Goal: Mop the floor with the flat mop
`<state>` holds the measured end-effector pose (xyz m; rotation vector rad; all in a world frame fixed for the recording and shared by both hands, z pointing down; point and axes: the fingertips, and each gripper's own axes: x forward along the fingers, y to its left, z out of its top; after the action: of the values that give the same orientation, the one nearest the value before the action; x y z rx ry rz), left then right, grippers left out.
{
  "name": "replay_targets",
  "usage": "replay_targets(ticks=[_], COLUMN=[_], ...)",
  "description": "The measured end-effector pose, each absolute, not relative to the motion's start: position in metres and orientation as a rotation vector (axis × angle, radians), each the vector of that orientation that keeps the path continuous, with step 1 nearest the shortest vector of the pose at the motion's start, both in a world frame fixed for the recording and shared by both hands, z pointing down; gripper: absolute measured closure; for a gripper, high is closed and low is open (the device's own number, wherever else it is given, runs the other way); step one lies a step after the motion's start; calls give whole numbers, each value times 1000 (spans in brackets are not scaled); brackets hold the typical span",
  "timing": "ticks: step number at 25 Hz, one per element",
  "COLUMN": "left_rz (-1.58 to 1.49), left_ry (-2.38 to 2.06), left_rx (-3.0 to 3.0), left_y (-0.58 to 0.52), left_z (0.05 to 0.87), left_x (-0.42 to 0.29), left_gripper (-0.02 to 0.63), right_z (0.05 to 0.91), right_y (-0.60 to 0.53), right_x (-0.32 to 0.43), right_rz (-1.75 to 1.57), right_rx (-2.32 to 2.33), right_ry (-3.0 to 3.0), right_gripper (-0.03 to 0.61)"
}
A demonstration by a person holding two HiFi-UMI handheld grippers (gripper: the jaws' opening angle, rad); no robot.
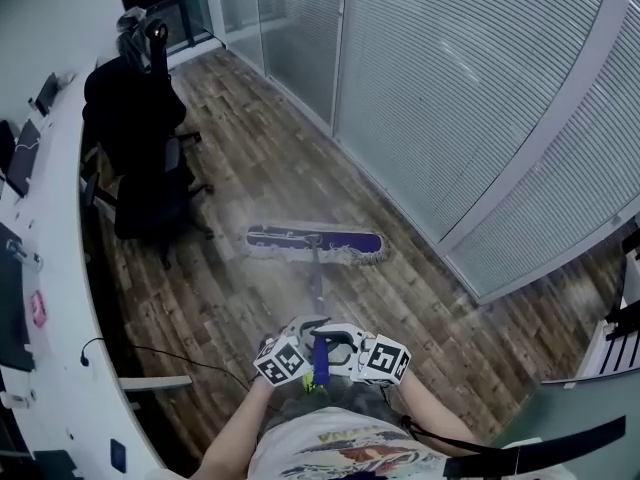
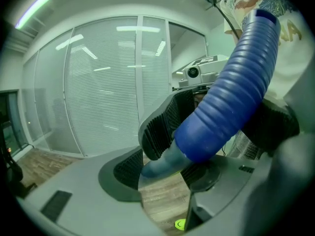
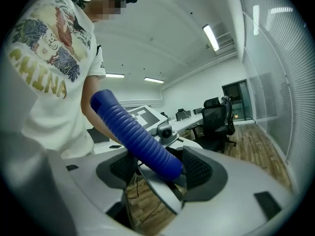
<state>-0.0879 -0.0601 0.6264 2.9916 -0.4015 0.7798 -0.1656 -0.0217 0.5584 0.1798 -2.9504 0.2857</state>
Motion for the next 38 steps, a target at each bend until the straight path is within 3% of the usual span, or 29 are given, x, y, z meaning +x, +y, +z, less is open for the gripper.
replay_targets(ticks=[21, 38], left_rz=[795, 814], left_ry=[-593, -563], left_rx=[2932, 2950], left_y=[167, 70], left_z=[640, 634], left_x=[-3, -28], left_gripper=[422, 423], right_z=[570, 569], right_y=[215, 119], right_x=[-74, -99], right_rz=[279, 228], right_rx=[-8, -105], right_ry=[-2965, -2942], right_gripper=[315, 311])
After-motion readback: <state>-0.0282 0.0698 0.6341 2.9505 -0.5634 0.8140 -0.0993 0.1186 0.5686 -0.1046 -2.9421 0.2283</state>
